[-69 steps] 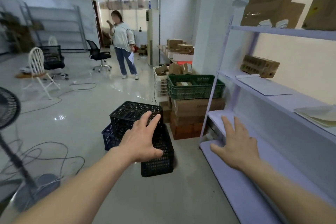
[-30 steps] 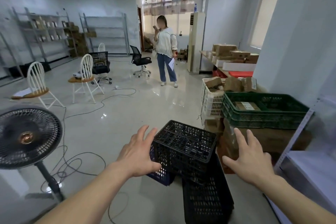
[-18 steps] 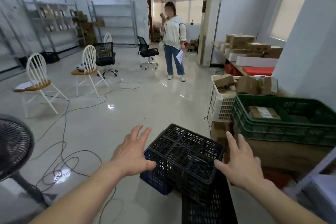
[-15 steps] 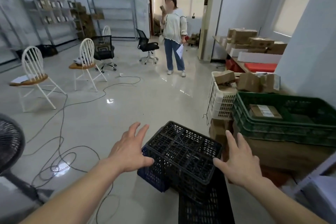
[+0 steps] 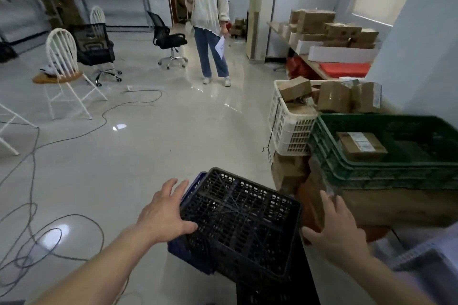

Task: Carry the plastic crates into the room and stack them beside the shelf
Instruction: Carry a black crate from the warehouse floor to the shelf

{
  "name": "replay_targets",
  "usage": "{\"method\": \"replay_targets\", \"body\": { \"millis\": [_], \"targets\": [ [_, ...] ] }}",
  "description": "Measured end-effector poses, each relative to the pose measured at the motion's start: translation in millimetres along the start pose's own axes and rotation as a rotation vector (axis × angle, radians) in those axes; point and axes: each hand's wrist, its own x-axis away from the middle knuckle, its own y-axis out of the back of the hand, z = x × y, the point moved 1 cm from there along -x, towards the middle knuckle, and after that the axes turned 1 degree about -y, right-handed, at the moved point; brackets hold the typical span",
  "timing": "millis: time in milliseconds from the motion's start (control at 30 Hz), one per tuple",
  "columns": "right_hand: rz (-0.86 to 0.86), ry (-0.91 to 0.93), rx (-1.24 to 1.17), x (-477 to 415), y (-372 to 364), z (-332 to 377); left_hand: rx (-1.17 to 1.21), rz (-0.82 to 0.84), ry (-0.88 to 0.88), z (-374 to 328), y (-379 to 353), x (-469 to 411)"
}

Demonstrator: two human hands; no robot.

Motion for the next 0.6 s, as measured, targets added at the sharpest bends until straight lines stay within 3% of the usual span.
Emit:
{"method": "replay_targets", "body": {
  "millis": [300, 600],
  "targets": [
    [0.095, -0.240, -0.099, -111, -91, 24, -0.006, 0.204, -0.034, 58, -36, -179],
    [0.174, -0.433, -0.227, -173, -171, 14, 0.099, 0.341, 0.051, 76, -110, -291]
  ]
}}
